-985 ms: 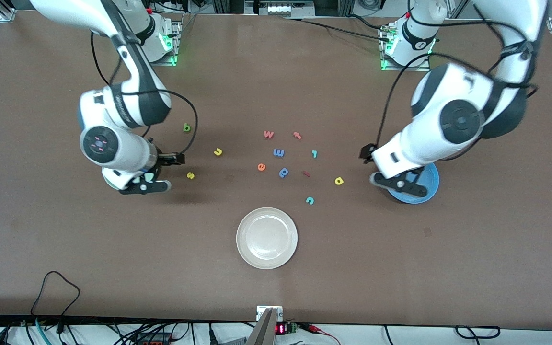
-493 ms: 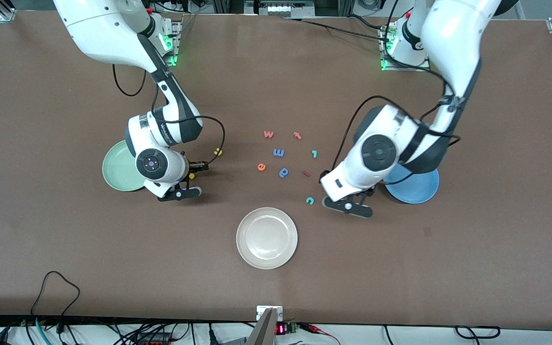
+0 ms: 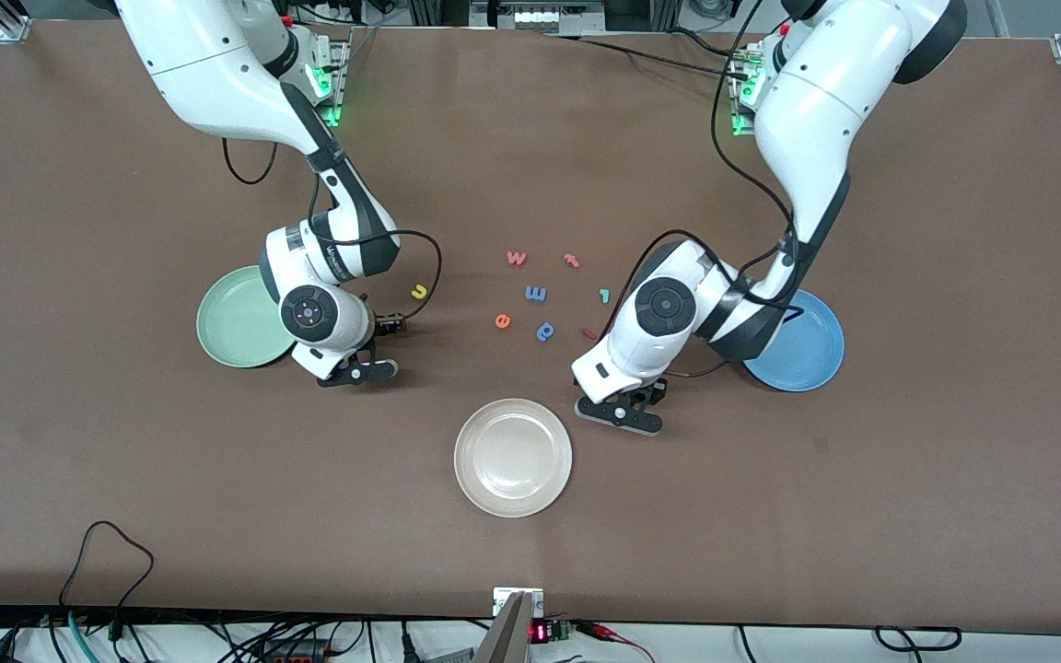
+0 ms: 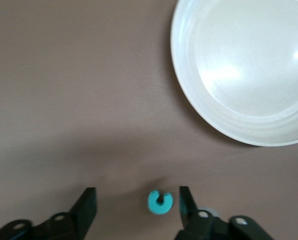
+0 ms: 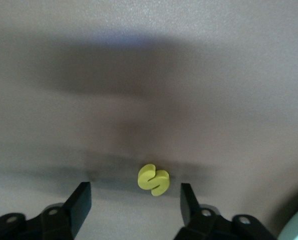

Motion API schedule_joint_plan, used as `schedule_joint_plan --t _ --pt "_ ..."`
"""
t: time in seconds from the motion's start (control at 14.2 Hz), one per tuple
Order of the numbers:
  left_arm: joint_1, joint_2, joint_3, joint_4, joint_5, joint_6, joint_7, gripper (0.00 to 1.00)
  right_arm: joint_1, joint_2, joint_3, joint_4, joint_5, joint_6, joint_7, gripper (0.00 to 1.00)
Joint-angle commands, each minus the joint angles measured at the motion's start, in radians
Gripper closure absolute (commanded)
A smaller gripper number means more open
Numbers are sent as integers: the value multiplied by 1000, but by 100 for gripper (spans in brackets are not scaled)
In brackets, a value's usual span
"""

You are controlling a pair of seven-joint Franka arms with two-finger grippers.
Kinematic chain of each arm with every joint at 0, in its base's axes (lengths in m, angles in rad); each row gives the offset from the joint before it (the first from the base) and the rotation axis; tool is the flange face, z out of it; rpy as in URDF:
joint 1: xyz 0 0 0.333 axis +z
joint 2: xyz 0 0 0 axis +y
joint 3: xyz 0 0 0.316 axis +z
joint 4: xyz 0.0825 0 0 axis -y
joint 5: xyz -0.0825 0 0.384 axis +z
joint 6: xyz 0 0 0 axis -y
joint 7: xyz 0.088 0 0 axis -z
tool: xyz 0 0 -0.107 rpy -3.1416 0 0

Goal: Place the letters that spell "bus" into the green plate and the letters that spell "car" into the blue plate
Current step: 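Grasp the yellow s with the right gripper while the left gripper grasps teal c, then carry the yellow s over the green plate with the right gripper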

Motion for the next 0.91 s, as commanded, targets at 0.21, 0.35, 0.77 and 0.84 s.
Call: schedule_joint_plan --t 0.21,0.35,0.77,0.84 --pt "-50 31 23 22 90 20 -47 32 -1 -2 -7 -11 3 24 -3 39" --pt "-57 34 22 19 90 20 -47 32 -1 5 -7 -11 3 29 -3 39" --pt "-57 60 22 -34 93 127 -33 32 -4 13 -7 -12 3 38 -3 44" --pt "-44 59 22 -48 93 158 -29 32 -4 13 -8 -12 4 36 -3 50"
